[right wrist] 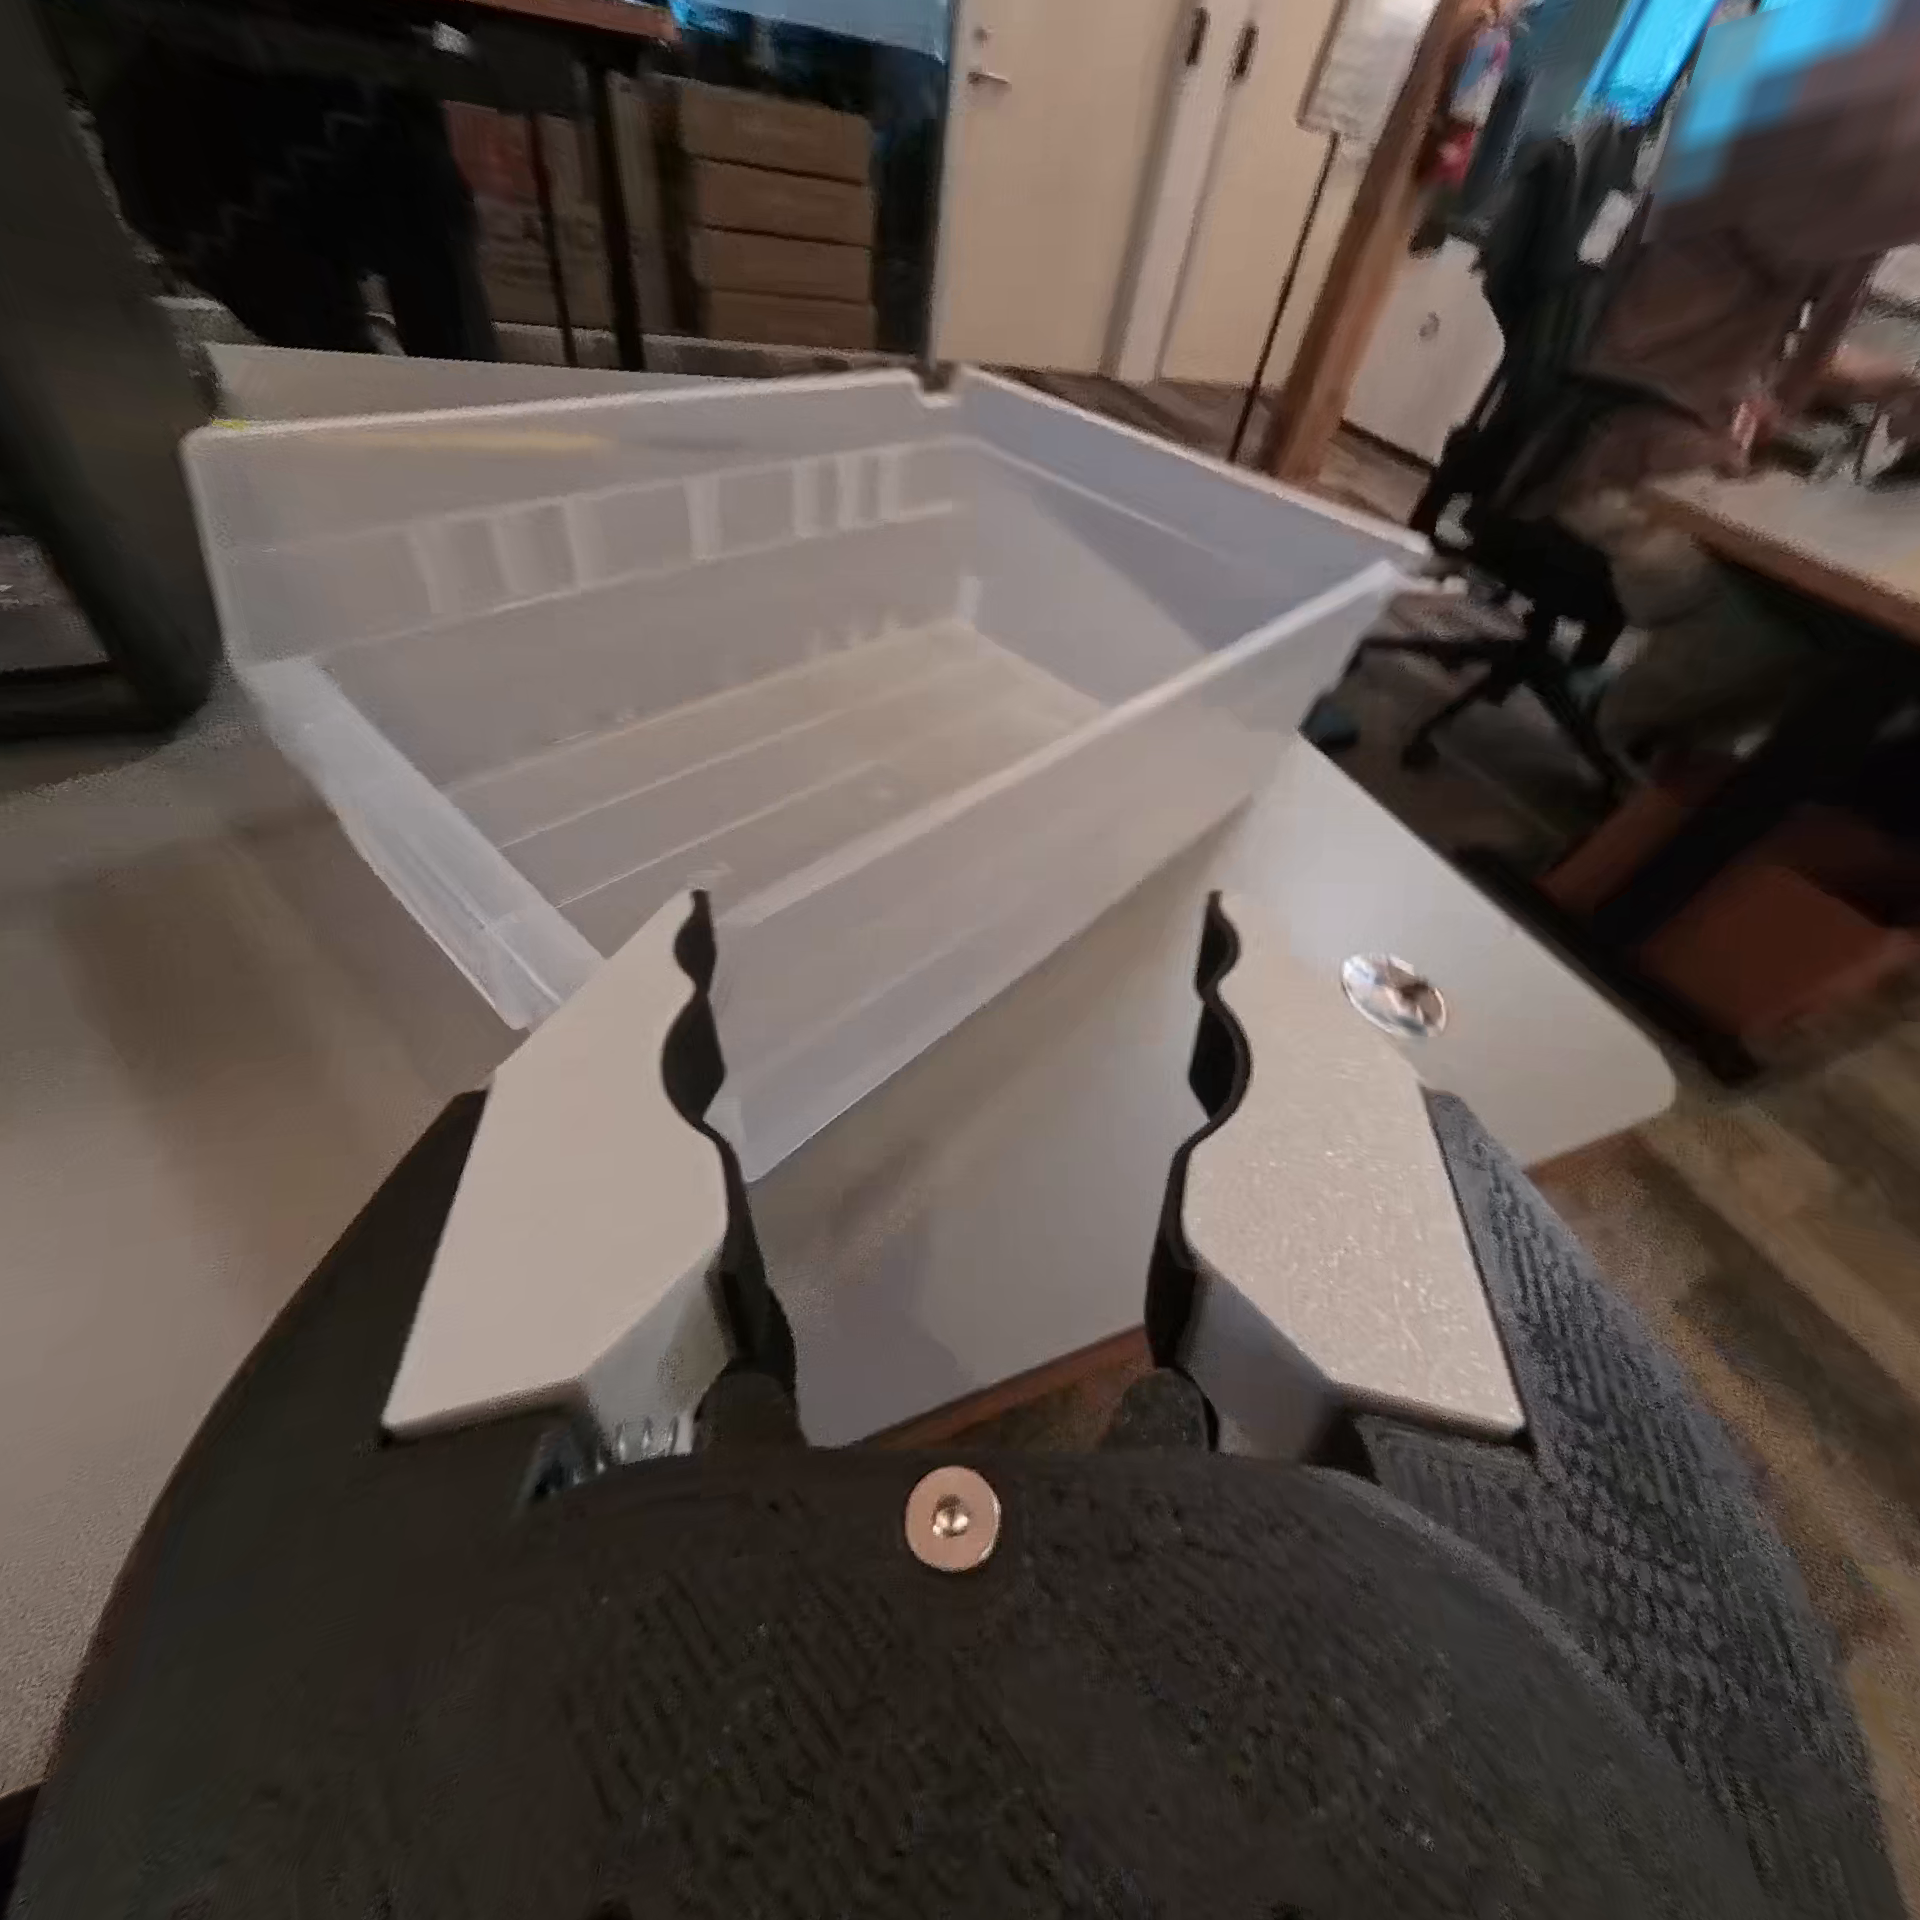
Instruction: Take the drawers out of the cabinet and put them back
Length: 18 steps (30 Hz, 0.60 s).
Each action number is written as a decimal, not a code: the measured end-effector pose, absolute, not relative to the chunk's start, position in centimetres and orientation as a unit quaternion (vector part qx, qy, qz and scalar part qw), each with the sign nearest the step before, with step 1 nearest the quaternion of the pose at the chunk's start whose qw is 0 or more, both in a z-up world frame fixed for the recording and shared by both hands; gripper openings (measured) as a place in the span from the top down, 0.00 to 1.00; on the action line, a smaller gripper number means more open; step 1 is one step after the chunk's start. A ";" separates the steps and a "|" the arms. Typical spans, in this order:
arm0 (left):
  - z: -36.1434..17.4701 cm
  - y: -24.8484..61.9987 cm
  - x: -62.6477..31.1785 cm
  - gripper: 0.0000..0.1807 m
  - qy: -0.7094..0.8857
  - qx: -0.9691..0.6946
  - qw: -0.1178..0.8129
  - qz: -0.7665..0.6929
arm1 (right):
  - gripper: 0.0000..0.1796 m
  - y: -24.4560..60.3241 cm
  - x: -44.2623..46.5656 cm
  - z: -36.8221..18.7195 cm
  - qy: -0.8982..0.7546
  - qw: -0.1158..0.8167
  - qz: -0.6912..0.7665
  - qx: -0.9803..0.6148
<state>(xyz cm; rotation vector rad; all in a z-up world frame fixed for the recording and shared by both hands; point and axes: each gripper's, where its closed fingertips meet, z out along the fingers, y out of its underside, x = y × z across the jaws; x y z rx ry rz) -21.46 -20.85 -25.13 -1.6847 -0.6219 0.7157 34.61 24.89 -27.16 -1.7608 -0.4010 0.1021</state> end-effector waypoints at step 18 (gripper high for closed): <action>-25.8 -23.3 -25.6 0.96 -0.286 -0.710 0.545 0.342 | 0.98 35.2 36.6 -28.5 -0.239 0.563 0.135 -0.779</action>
